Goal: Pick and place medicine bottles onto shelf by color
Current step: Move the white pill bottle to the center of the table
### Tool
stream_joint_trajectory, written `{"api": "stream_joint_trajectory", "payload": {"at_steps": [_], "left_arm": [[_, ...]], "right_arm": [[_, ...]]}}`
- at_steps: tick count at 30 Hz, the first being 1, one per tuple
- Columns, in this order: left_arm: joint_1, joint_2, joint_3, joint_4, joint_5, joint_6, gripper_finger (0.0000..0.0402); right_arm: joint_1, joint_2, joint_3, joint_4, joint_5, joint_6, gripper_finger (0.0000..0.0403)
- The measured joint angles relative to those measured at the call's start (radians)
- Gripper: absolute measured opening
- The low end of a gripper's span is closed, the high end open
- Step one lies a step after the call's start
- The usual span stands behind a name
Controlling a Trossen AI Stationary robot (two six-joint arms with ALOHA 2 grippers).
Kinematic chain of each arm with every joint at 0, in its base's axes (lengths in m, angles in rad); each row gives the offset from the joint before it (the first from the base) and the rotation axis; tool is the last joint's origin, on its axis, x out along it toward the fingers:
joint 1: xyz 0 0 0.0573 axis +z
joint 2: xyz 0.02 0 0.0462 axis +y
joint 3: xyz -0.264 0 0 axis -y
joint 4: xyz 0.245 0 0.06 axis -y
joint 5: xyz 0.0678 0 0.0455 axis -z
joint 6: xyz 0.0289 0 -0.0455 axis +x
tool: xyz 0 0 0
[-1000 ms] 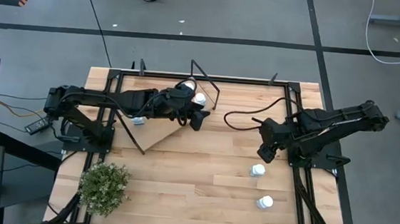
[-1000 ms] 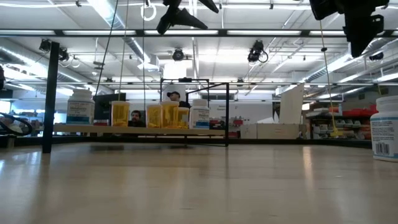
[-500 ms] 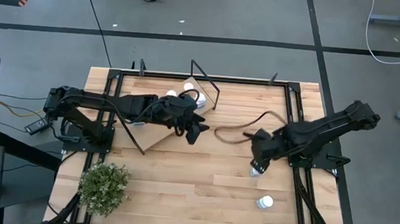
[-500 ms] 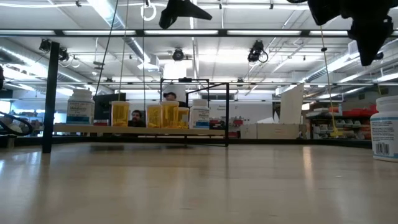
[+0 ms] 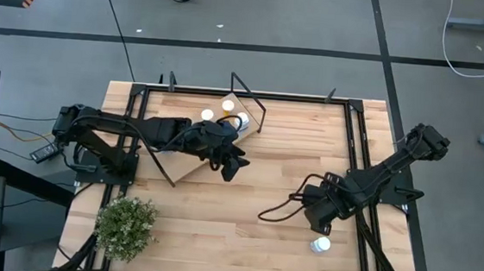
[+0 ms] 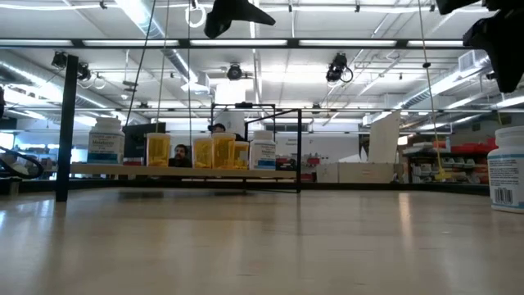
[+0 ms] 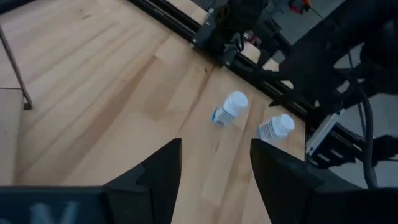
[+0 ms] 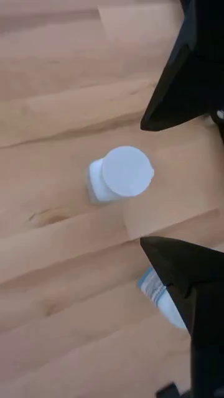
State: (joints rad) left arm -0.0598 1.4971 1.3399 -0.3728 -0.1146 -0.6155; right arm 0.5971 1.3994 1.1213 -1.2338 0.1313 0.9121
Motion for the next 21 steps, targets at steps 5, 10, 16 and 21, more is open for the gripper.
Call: {"api": "stream_joint_trajectory", "payload": {"at_steps": [5,10,16,21], "left_arm": [[-0.012,0.000,0.000,0.000,0.001,0.032,0.0194],[-0.012,0.000,0.000,-0.008,0.006,0.036,0.0197],[-0.023,0.000,0.000,-0.015,0.023,0.018,0.0192],[-0.030,0.000,0.000,-0.016,0.024,0.000,0.0190]], "right_arm": [[0.022,-0.001,-0.031,0.008,0.032,-0.019,0.0326],[0.022,-0.001,-0.085,0.060,0.000,0.001,0.0335],[0.021,-0.001,-0.122,0.130,0.000,0.011,0.0336],[0.021,-0.001,-0.164,0.140,0.004,0.013,0.0336]]}}
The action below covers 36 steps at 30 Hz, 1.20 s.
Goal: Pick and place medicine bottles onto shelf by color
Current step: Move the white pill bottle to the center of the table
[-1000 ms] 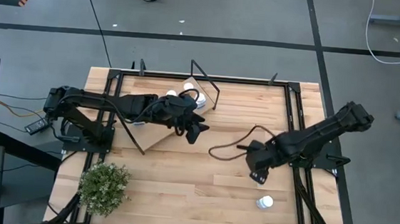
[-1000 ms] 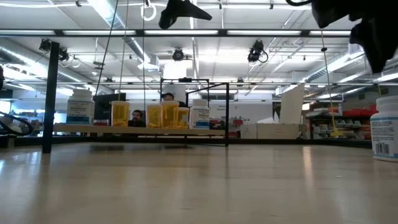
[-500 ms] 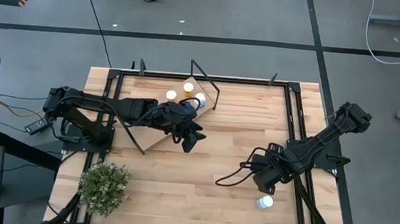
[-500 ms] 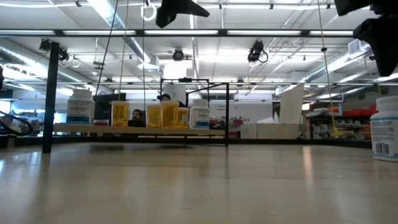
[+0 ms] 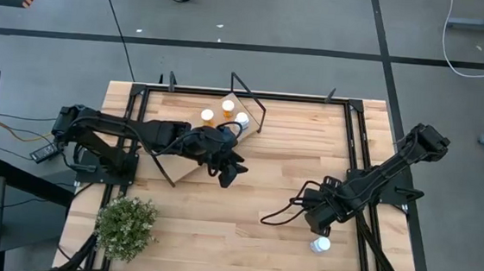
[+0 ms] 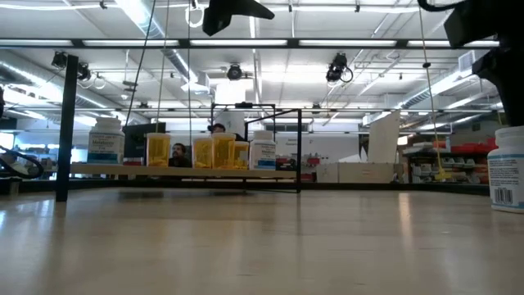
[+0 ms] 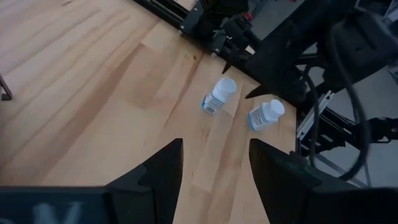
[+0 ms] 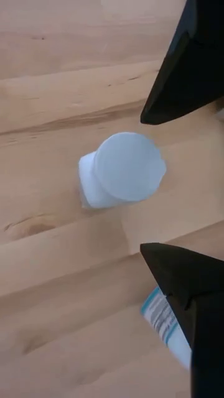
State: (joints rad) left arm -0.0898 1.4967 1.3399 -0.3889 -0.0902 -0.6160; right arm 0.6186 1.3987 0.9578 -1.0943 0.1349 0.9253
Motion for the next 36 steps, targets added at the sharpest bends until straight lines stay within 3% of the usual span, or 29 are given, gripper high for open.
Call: {"api": "stream_joint_trajectory", "payload": {"at_steps": [8,18,36], "left_arm": [[0.001,0.000,0.000,0.000,-0.001,-0.009,0.0190],[0.000,0.000,0.000,0.000,-0.001,-0.009,0.0185],[0.000,0.000,0.000,-0.002,-0.001,-0.010,0.0177]], "right_arm": [[0.000,0.000,-0.077,0.142,0.000,0.023,0.0336],[-0.001,0.000,-0.089,0.144,0.005,0.059,0.0332],[-0.011,0.000,-0.088,0.154,0.006,0.091,0.0224]]}}
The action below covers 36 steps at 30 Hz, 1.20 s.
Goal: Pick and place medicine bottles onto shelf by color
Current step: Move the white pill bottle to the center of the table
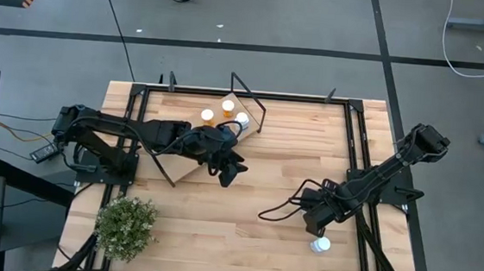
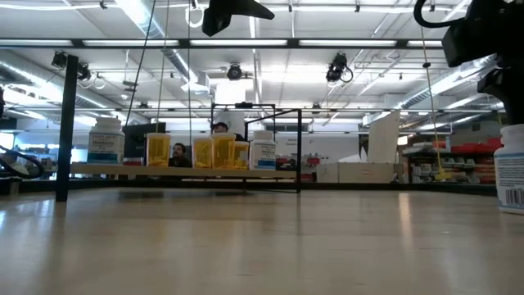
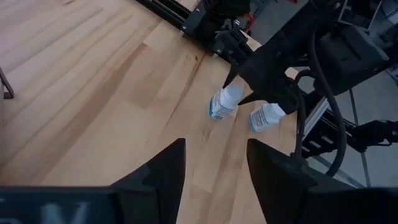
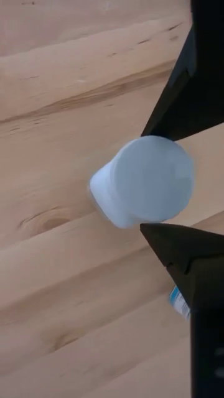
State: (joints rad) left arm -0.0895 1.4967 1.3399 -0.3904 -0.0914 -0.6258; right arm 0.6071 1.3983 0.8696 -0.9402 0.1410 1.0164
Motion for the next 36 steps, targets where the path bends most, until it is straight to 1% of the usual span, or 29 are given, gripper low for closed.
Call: {"api": "stream_joint_trajectory", "payload": {"at_steps": [6,10,14,17,20,23,27,32,36], "left_arm": [[0.000,0.000,0.000,-0.005,0.000,0.003,0.0178],[0.001,-0.002,0.000,-0.020,0.000,0.008,0.0175],[0.009,-0.045,0.001,-0.054,0.000,0.042,0.0172],[0.026,-0.096,0.002,-0.091,0.000,0.059,0.0172],[0.049,-0.150,0.001,-0.142,-0.001,0.067,0.0172],[0.073,-0.197,0.001,-0.181,-0.001,0.068,0.0173],[0.092,-0.242,0.001,-0.211,-0.014,0.070,0.0172],[0.100,-0.271,0.001,-0.282,-0.021,0.070,0.0173],[0.100,-0.293,0.000,-0.304,-0.029,0.073,0.0174]], "right_arm": [[-0.053,0.000,0.038,0.008,0.014,0.000,0.0203],[-0.098,0.000,0.077,0.009,0.039,-0.038,0.0202],[-0.156,0.000,0.121,0.019,0.038,-0.072,0.0203],[-0.211,0.000,0.147,0.074,0.012,-0.115,0.0203],[-0.280,0.022,0.186,0.106,-0.042,-0.172,0.0203],[-0.341,0.091,0.260,0.100,-0.089,-0.268,0.0202],[-0.399,0.231,0.410,0.085,-0.127,-0.398,0.0202],[-0.465,0.408,0.617,0.019,-0.136,-0.451,0.0202],[-0.505,0.497,0.727,-0.010,-0.156,-0.487,0.0202]]}}
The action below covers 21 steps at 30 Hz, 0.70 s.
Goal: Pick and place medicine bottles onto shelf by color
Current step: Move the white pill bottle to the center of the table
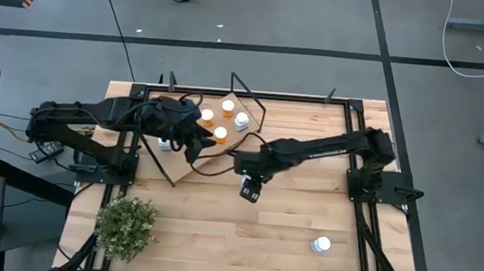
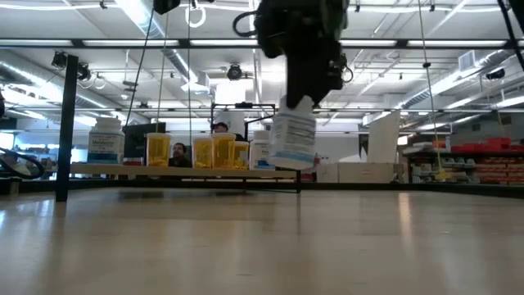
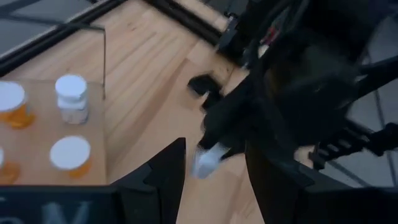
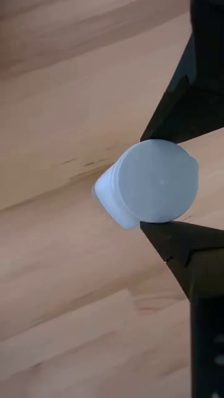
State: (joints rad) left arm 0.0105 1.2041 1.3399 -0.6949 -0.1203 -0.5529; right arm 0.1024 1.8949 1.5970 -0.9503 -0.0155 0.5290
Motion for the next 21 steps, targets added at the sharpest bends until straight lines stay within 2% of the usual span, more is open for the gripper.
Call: {"api": "stream_joint_trajectory", "payload": {"at_steps": [12,21], "left_arm": [[0.000,-0.067,-0.001,-0.075,-0.081,-0.006,0.0172],[-0.001,-0.075,0.001,-0.066,-0.082,-0.036,0.0172]], "right_arm": [[-0.082,0.143,0.066,0.025,-0.014,-0.019,0.0202],[-0.087,0.153,0.067,0.036,-0.038,-0.024,0.0202]]}}
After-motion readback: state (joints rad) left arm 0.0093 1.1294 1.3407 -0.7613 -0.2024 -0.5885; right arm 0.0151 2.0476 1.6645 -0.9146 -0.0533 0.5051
